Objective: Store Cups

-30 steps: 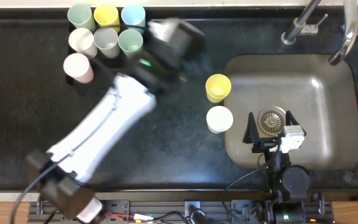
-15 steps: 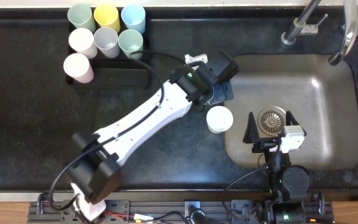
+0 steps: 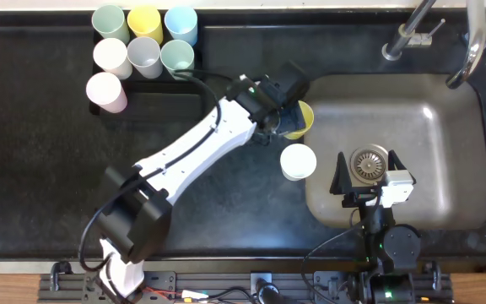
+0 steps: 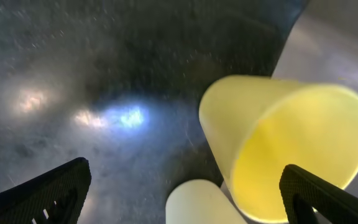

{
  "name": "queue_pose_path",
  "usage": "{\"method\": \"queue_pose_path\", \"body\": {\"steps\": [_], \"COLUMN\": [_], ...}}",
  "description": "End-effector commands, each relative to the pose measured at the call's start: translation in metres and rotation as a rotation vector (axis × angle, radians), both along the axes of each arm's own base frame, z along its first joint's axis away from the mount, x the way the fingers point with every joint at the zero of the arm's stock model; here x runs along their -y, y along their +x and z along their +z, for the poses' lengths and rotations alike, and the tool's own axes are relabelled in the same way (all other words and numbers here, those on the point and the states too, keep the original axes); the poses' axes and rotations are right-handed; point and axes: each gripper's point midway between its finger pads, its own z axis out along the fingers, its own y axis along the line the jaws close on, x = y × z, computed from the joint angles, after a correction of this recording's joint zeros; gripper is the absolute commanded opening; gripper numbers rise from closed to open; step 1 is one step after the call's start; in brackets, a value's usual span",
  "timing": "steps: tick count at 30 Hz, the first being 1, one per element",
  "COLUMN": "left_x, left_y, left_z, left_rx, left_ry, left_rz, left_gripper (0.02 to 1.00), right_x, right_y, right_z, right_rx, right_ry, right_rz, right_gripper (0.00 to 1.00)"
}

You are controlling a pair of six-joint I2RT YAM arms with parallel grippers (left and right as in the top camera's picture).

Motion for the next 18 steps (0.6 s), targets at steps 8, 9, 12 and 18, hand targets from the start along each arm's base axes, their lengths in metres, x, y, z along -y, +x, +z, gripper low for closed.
{"method": "queue_pose_path", "body": {"steps": [8, 9, 12, 18], "left_x": [0.001, 0.001, 0.000, -0.001], "left_y": [0.013, 0.012, 0.013, 0.019], "left_z": [-0.022, -0.023, -0.023, -0.020], "left_rx": [-0.027, -0.031, -0.028, -0.005], "left_ry": [-0.017, -0.016, -0.013, -0.013], "left_rz": [0.029, 0.028, 0.030, 0.041], "left_gripper": [0.998, 0.998, 0.511, 0.036], "right_x": [0.001, 0.001, 0.001, 0.001], "right_y": [0.000, 0.000, 0.000, 0.000], "right_z": [-0.004, -0.004, -0.004, -0.004], "right_rx": [-0.001, -0.001, -0.001, -0.001], "right_ry": [-0.006, -0.006, -0.006, -0.006], "right_rz": [-0.003, -0.003, -0.003, -0.003], "right_gripper": [0.998, 0.998, 0.998, 0.996]}}
